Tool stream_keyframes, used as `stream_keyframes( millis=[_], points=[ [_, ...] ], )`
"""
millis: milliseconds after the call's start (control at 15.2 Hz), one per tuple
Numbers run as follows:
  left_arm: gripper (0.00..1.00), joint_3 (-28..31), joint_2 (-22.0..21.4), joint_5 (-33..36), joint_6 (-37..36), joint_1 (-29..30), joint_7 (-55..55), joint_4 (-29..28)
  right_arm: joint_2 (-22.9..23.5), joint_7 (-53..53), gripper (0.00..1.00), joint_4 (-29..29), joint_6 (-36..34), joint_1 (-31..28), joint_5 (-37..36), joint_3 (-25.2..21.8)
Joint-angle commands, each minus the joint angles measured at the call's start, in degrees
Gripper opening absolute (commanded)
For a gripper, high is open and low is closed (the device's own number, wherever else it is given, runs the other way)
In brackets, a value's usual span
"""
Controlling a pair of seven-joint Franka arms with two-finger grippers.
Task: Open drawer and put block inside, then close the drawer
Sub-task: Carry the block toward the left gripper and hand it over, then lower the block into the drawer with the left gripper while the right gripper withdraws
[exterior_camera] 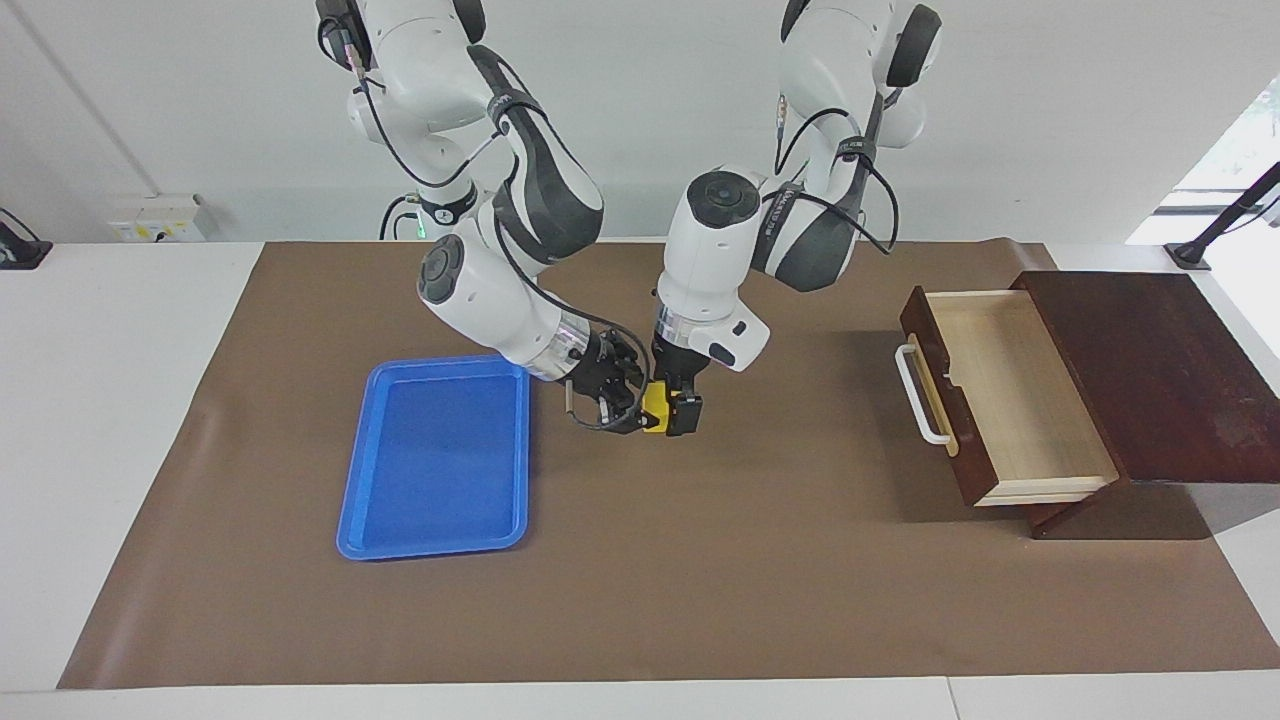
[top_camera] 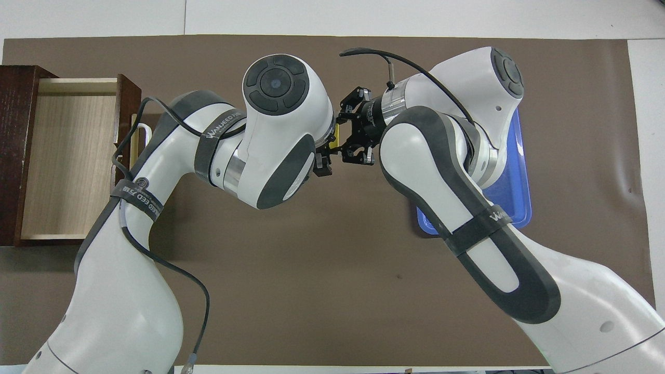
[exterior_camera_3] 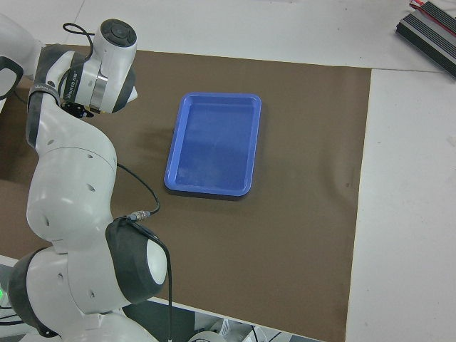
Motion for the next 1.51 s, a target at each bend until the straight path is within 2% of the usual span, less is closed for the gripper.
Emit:
stream_keyframes(
  millis=[0,328,394,525,722,1116,1181,1247,1444],
  points=[
    [1.0,0.9,1.3,-0.1,1.0,-1.0,-0.6,1.6,0.2,0.9,0.0,1.0,0.0,-0.1,1.5,0.0],
    [1.0,0.9,1.0,1.0,-0.6,-0.9,-0.6,1.6,-0.1,0.9,0.0,1.0,-0.2,-0.4,1.5,0.0],
    [0.94,0.9,1.0,0.9,-0.8,-0.8,-0.6,1.5,-0.1,0.9,0.0,1.0,-0.3,-0.4,1.5,0.0],
    [0.66,0.9,1.0,1.0,-0.8,-0.8,-0.6,1.5,-0.1,0.9,0.0,1.0,-0.5,-0.6,1.3,0.0],
    [0.01,0.8,1.0,0.8,-0.4,-0.7,-0.4,1.4,-0.1,0.9,0.0,1.0,-0.6,-0.5,1.3,0.0],
    [0.0,0.8,0.9,0.9,-1.2,-0.5,0.1,1.4,-0.1,1.1,0.0,0.9,-0.6,-0.7,1.4,0.0],
    [0.0,0.8,0.9,0.9,-1.2,-0.5,0.1,1.4,-0.1,1.2,0.32,0.9,-0.4,-0.7,1.4,-0.1],
    [0.0,0.8,0.9,0.9,-1.1,-0.5,0.1,1.4,-0.1,1.4,0.99,0.9,-0.3,-0.6,1.4,-0.2],
    [0.0,0.9,-0.1,0.9,-1.8,-0.1,0.8,0.9,-0.3,1.9,1.0,0.9,-0.7,-0.9,1.4,-0.4]
  ],
)
